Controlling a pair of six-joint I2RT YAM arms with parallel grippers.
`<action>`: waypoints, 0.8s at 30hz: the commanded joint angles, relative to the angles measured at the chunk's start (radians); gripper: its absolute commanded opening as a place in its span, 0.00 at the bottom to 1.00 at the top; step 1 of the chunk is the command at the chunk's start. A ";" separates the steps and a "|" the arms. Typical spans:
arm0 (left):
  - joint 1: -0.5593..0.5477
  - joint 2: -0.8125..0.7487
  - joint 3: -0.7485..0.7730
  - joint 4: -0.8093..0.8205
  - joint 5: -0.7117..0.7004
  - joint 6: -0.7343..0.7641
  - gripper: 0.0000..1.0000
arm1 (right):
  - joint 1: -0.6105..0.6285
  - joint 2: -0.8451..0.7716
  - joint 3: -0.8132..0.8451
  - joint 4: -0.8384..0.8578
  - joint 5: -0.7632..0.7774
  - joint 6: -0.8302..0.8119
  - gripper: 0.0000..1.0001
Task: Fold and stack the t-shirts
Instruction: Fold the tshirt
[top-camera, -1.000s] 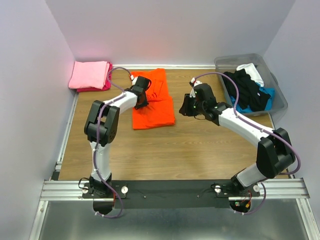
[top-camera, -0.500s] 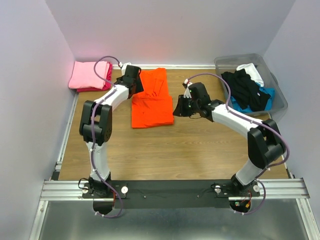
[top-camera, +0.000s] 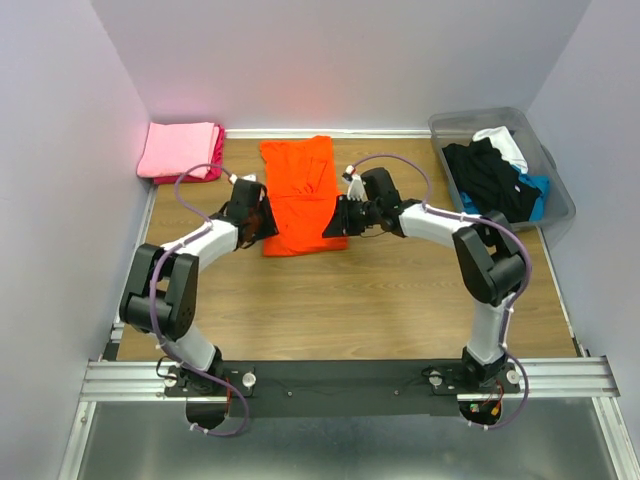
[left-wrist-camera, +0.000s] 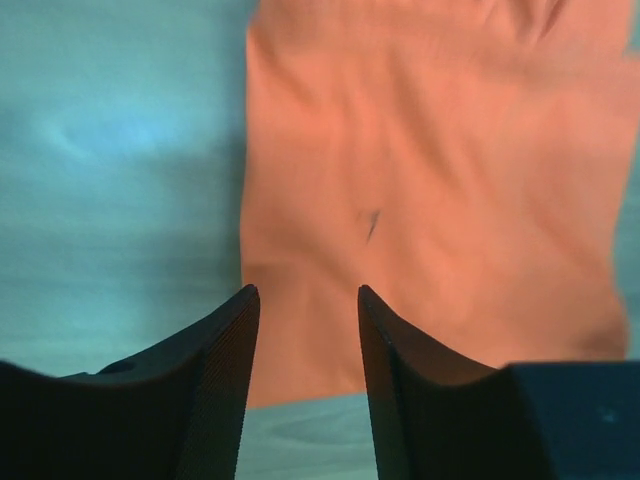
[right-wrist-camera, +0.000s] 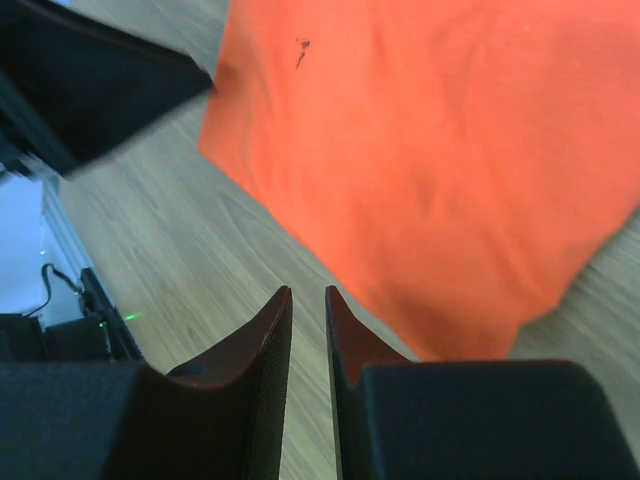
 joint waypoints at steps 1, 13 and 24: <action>0.001 0.034 -0.059 0.065 0.110 -0.039 0.48 | -0.034 0.096 0.015 0.138 -0.134 0.044 0.26; 0.014 0.061 -0.159 0.050 0.159 -0.099 0.36 | -0.143 0.250 -0.222 0.307 -0.217 0.062 0.24; -0.030 -0.148 -0.351 0.003 0.245 -0.143 0.32 | -0.192 0.053 -0.417 0.303 -0.205 0.028 0.24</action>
